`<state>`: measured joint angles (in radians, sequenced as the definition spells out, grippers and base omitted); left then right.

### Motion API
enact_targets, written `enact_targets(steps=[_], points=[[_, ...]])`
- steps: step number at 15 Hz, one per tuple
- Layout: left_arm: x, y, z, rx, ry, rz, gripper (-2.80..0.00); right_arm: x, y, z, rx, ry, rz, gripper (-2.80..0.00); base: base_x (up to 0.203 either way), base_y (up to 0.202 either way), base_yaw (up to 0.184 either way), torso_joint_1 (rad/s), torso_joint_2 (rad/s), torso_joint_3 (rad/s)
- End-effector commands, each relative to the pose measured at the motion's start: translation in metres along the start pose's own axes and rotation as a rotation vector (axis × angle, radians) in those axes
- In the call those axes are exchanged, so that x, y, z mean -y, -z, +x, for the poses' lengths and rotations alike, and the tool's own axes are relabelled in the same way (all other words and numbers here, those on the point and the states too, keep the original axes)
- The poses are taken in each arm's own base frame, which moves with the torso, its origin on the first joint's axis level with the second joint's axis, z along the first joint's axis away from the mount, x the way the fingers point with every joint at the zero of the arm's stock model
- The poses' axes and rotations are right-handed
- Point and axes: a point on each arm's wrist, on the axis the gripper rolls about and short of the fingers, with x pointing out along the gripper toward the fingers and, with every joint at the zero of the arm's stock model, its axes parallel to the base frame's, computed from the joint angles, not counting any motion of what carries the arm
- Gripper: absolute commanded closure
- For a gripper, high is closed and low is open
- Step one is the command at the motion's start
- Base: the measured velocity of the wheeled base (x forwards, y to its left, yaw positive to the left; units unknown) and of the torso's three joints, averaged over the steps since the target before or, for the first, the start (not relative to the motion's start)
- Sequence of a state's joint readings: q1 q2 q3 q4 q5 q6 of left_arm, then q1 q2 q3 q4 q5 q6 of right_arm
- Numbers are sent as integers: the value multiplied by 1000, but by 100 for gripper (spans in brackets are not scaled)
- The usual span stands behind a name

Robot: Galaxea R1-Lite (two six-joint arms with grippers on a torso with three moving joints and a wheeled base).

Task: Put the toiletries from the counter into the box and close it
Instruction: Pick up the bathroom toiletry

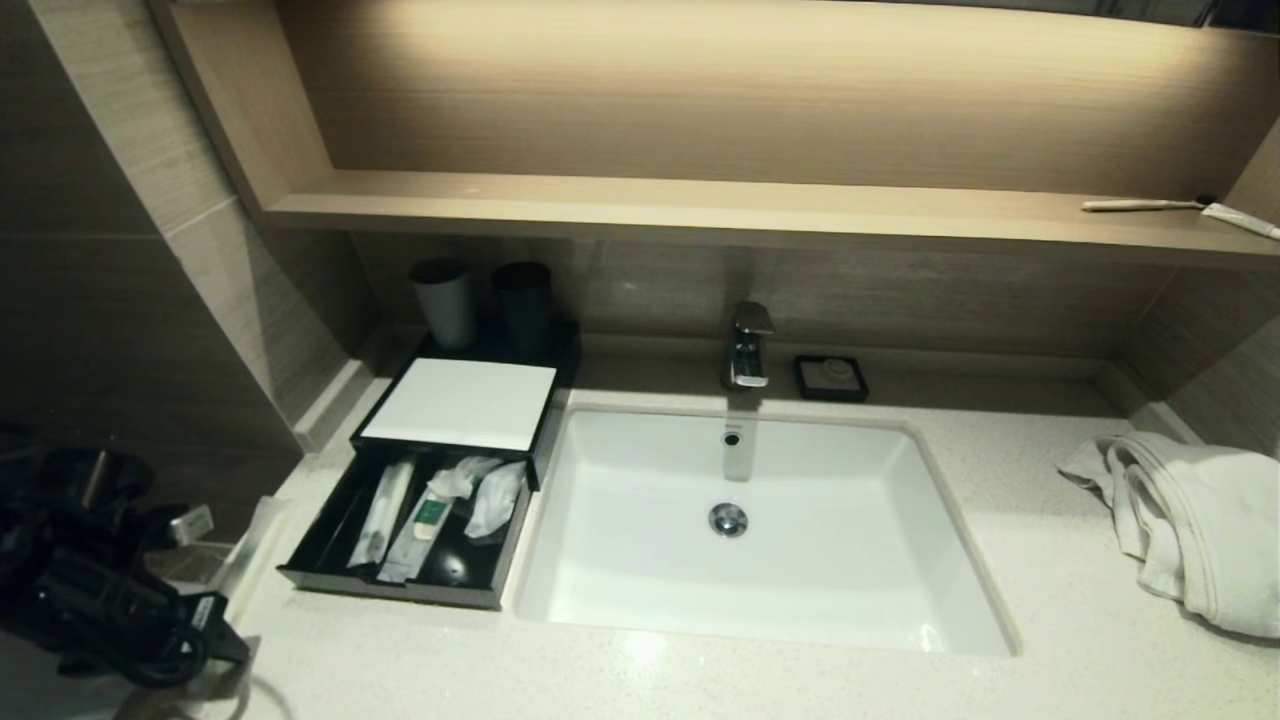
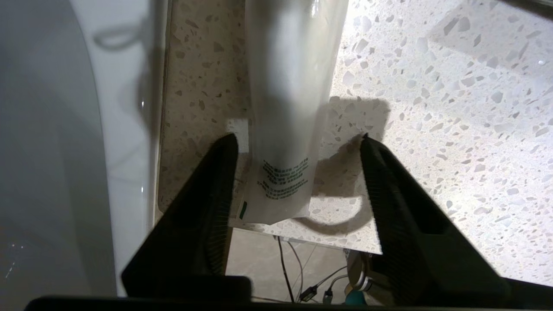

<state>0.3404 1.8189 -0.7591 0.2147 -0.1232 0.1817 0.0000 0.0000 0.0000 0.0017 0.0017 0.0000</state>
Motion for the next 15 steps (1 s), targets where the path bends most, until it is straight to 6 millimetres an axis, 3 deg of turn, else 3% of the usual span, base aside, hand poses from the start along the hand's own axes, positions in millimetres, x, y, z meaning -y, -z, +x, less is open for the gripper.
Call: enact_targets(steps=[1, 9, 15], points=[[0, -1, 0, 1, 1, 1, 0, 0, 0, 0, 0, -1, 0, 0, 0, 0, 0, 0, 0, 0], [0, -2, -1, 7, -2, 2, 0, 0, 0, 0, 0, 1, 0, 0, 0, 0, 0, 0, 0, 0], [1, -5, -16, 65, -12, 8, 0, 0, 0, 0, 0, -1, 0, 0, 0, 0, 0, 0, 0, 0]])
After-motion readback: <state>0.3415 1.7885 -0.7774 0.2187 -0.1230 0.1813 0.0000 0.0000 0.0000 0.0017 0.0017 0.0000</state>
